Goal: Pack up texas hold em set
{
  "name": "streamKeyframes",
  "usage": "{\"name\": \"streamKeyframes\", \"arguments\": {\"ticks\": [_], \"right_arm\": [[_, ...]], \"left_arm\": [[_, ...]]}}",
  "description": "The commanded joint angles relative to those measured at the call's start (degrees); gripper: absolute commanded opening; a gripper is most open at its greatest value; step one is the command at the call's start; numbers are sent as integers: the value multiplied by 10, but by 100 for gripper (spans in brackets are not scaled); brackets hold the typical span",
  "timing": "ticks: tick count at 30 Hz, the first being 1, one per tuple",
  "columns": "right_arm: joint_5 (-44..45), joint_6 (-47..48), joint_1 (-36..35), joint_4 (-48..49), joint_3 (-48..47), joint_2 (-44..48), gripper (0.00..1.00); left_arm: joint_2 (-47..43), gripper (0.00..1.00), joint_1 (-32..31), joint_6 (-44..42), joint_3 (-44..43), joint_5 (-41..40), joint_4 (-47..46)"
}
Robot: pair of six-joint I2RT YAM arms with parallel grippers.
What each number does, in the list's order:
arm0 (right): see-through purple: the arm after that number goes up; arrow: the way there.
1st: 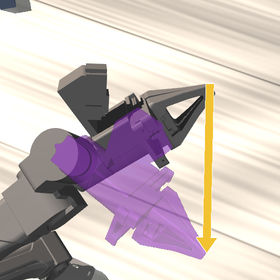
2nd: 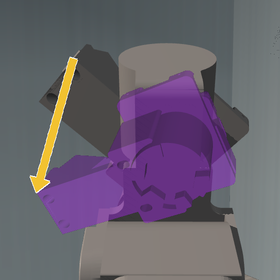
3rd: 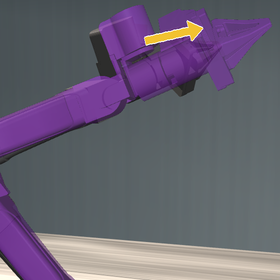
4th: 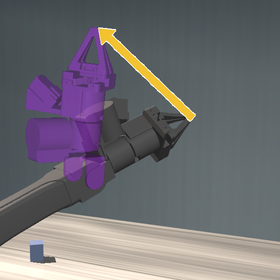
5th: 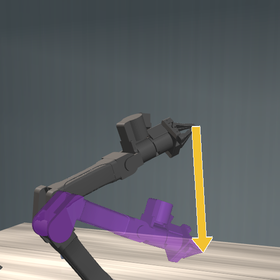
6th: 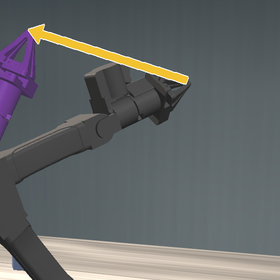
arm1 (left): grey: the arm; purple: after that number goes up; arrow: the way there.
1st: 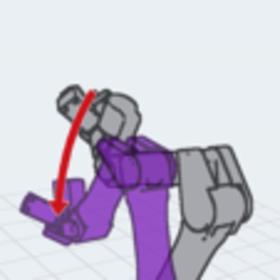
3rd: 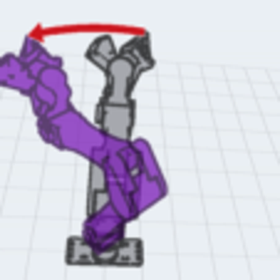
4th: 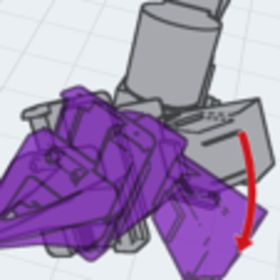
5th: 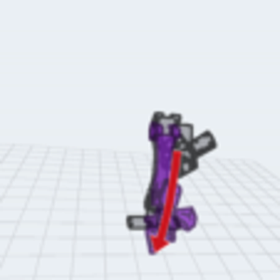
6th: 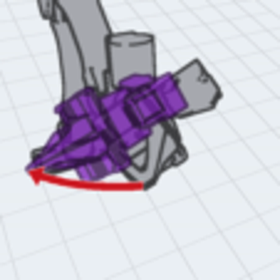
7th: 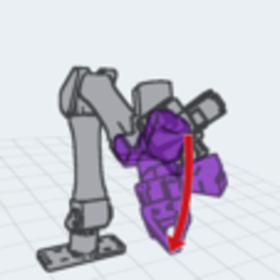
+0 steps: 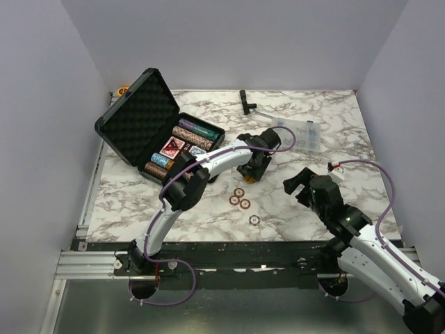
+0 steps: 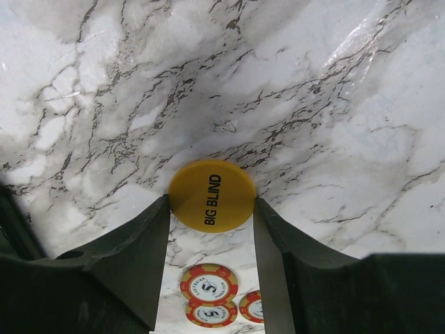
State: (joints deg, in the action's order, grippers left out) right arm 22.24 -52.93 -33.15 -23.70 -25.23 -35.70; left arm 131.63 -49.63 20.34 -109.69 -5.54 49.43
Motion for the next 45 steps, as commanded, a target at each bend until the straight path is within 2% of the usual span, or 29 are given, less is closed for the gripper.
{"name": "streamKeyframes", "arguments": {"ticks": [1, 10, 16, 26, 30, 33, 38, 45], "right_arm": [[11, -2, 3, -4, -7, -4, 89], [4, -1, 3, 8, -7, -19, 89], [0, -1, 3, 19, -3, -25, 89], [-8, 6, 3, 44, 1, -44, 89], [-13, 7, 3, 52, 2, -52, 89], [-12, 8, 3, 54, 2, -53, 89], [-13, 8, 3, 56, 3, -53, 89], [-15, 16, 3, 65, 2, -62, 89]], "left_arm": [[-22, 31, -2, -12, 1, 3, 7], [-92, 30, 5, -8, 31, -16, 3], [-163, 28, 33, -4, 97, -39, -4], [-319, 28, 162, -5, 273, -74, -36], [-324, 28, 216, -8, 300, -71, -43], [-294, 28, 238, -8, 282, -72, -33], [-264, 26, 248, -6, 260, -58, -37], [-300, 30, 258, 2, 282, -24, -59]]}}
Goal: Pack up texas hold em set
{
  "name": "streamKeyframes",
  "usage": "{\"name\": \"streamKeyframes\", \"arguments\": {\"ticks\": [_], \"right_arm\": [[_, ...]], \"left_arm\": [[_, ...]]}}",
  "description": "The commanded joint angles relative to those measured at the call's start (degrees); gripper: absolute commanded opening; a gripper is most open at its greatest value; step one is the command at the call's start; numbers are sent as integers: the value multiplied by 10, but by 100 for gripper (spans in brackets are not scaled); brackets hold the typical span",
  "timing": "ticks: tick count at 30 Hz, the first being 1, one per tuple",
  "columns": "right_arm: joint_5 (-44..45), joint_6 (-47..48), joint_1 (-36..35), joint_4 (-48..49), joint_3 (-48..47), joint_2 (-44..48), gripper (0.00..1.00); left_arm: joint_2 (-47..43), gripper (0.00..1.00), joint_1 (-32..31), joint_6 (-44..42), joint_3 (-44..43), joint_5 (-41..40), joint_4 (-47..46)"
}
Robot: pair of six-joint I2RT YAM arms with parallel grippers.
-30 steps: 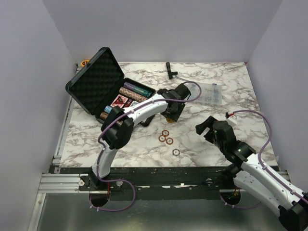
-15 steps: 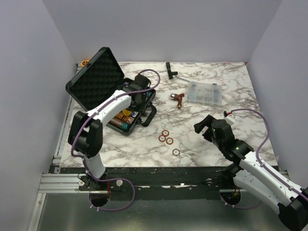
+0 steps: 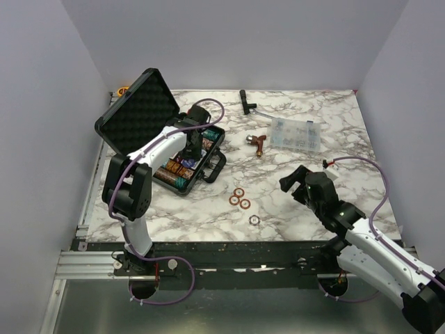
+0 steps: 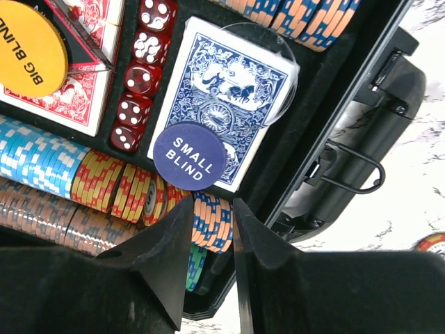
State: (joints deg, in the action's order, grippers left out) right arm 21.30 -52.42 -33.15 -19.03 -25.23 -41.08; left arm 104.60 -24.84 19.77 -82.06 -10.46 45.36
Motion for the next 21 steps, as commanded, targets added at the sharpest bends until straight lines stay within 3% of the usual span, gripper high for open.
{"name": "streamKeyframes", "arguments": {"ticks": [1, 7, 12, 21], "right_arm": [[-10, 13, 3, 23, 2, -14, 89], [-36, 25, 3, 44, -5, -53, 88], [-51, 33, 3, 53, -9, -62, 88], [-58, 36, 3, 56, -7, -63, 88]], "left_arm": [[-35, 32, 16, 9, 7, 29, -20], [-31, 58, 62, 19, -10, 29, -30], [21, 69, 105, 12, -62, 32, -3], [75, 77, 127, 18, -121, 17, 19]]}}
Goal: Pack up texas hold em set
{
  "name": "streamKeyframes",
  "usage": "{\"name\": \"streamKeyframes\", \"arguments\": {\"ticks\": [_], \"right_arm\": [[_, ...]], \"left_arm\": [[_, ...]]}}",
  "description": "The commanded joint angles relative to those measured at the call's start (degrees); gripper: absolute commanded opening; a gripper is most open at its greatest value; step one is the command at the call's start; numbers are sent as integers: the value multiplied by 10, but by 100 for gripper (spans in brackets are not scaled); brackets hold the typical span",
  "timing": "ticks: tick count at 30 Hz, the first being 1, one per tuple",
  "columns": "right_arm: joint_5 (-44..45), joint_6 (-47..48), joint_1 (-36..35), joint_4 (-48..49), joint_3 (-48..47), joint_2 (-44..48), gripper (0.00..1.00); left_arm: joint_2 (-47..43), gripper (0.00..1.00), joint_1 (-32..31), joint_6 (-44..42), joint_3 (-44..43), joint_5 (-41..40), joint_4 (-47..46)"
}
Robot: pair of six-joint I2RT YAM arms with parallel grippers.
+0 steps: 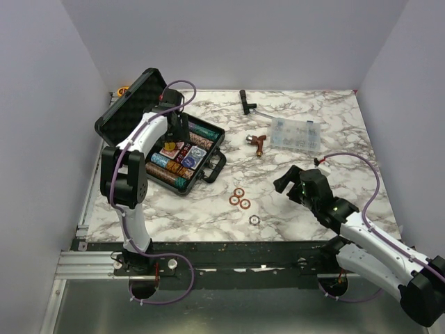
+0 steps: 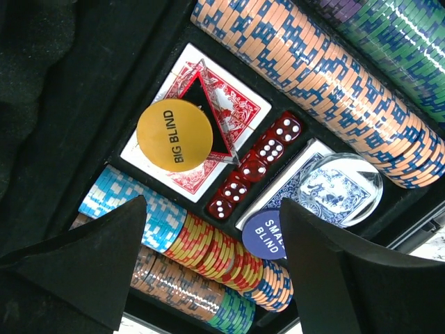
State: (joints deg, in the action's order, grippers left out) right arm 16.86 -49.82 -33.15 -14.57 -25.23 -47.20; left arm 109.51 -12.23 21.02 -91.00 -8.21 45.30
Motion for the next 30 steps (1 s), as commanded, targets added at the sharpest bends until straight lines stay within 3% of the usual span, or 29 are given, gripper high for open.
{"name": "streamKeyframes", "arguments": {"ticks": [1, 16, 30], "right_arm": [[-14, 10, 3, 11, -8, -2, 88], [-10, 8, 3, 5, -4, 4, 89], [-15, 3, 3, 7, -5, 5, 88]], "left_arm": [[33, 77, 3, 11, -45, -14, 27], [91, 68, 31, 26, -85, 7, 50], [105, 68, 51, 61, -91, 55, 63]]}}
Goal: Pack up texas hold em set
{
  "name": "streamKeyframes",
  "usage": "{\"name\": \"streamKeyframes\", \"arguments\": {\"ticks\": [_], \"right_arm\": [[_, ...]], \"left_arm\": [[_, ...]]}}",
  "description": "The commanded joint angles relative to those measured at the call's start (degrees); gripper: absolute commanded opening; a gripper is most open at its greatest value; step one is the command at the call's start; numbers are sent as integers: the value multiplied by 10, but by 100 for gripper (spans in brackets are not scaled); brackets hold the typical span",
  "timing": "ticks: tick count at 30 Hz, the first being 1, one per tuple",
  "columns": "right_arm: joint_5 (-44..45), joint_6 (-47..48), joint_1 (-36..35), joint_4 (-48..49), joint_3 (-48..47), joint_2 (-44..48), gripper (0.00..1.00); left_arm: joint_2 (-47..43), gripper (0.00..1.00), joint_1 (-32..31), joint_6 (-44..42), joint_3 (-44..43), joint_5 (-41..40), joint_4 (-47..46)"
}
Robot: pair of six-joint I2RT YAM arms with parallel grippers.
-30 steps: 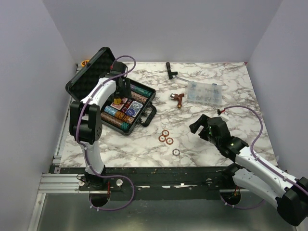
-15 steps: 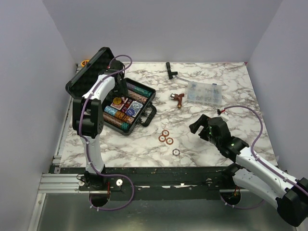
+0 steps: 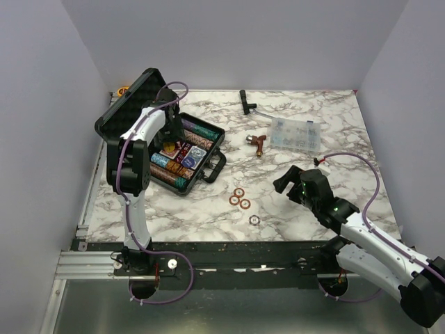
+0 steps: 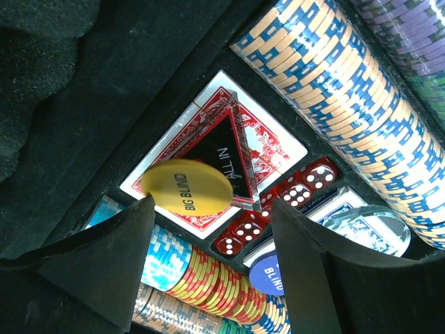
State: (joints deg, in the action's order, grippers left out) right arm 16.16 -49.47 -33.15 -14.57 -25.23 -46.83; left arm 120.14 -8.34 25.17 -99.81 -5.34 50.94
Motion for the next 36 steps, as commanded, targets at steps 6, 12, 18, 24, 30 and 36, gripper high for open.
{"name": "streamKeyframes", "arguments": {"ticks": [6, 12, 18, 24, 30, 36], "right_arm": [[-20, -1, 3, 21, -4, -9, 88], [-20, 1, 3, 20, -7, -11, 88], [-18, 2, 3, 17, -4, -3, 88], [-20, 2, 3, 17, -4, -5, 88], [-25, 0, 3, 27, 3, -7, 88], [-25, 0, 3, 24, 4, -2, 88]], "left_arm": [[6, 69, 16, 27, -15, 33, 22], [1, 62, 21, 27, -5, 30, 19], [-21, 61, 21, 21, 30, 27, 7], [-53, 63, 20, -7, 59, 14, -13], [-35, 64, 20, -39, 47, 11, 13], [-30, 63, 18, -55, 38, -6, 40]]}}
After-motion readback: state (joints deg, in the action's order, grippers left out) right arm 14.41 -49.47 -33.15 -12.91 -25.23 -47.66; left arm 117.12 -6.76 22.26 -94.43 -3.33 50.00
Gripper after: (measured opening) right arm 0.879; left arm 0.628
